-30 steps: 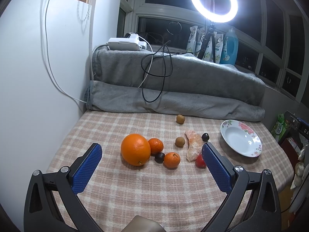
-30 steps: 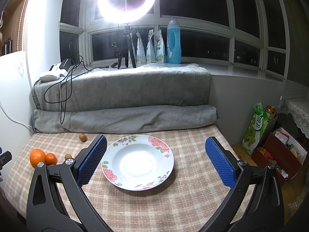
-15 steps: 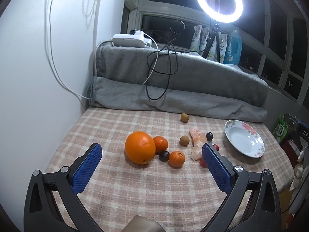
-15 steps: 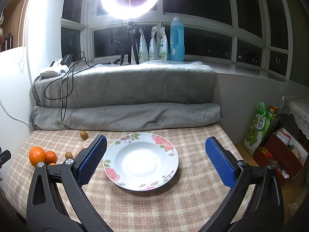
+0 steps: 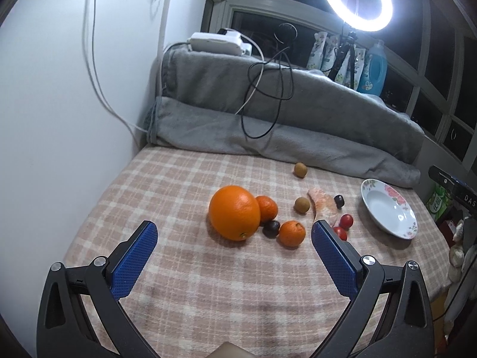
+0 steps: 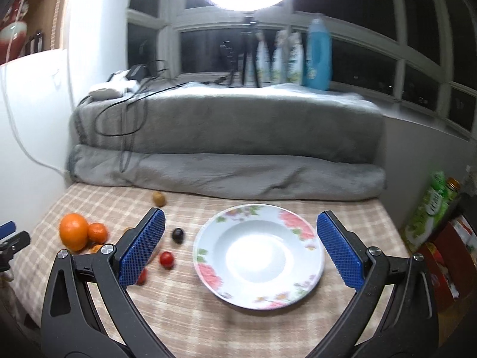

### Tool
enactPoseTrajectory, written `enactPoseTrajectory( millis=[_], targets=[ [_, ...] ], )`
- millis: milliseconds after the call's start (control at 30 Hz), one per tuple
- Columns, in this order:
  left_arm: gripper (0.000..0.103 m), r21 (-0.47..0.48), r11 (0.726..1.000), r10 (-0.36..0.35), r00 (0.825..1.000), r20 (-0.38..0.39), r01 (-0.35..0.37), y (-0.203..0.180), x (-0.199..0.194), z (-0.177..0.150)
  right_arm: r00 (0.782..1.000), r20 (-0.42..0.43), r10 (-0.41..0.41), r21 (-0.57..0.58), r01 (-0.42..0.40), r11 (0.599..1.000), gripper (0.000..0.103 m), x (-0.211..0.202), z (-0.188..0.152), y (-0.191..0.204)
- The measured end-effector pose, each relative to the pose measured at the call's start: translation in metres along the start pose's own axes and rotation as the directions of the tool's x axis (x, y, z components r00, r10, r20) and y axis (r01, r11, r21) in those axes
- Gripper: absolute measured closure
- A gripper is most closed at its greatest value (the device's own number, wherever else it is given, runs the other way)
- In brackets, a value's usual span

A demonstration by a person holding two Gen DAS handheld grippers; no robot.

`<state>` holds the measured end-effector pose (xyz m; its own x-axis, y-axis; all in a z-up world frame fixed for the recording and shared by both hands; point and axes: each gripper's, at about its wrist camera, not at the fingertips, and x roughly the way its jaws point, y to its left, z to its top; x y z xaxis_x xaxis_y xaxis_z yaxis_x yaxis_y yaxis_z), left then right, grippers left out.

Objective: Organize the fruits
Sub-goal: 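Move the left tool to the large orange while the right tool approaches it too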

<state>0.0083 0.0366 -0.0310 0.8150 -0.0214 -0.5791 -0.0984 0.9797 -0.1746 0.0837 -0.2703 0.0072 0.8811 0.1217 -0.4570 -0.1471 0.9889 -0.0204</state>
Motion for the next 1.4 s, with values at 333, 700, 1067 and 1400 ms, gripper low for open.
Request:
enactPoseTrajectory(
  millis=[333, 700, 1067, 1400],
  targets=[
    [0.004, -0.068, 0.997, -0.049, 0.996, -0.073, 0.044, 0.018, 0.026, -0.006, 0.974, -0.104, 0.202, -0.109, -0.213, 0.971, 0.000, 0.040, 0.016, 0.058],
    [0.019, -0.107, 0.989, -0.111, 0.988, -0.112, 0.099, 0.024, 0.050, -0.006, 0.824, -0.348, 0.448, -0.055, -0.495, 0.867, 0.000, 0.102, 0.019, 0.128],
    [0.025, -0.197, 0.968, -0.184, 0.973, -0.136, 0.156, 0.036, 0.070, -0.007, 0.547, -0.516, 0.659, 0.175, -0.686, 0.706, 0.010, 0.157, 0.020, 0.181],
    [0.028, -0.226, 0.957, -0.221, 0.964, -0.150, 0.184, 0.037, 0.082, -0.008, 0.445, -0.586, 0.677, 0.246, -0.698, 0.672, 0.027, 0.190, 0.015, 0.208]
  ],
)
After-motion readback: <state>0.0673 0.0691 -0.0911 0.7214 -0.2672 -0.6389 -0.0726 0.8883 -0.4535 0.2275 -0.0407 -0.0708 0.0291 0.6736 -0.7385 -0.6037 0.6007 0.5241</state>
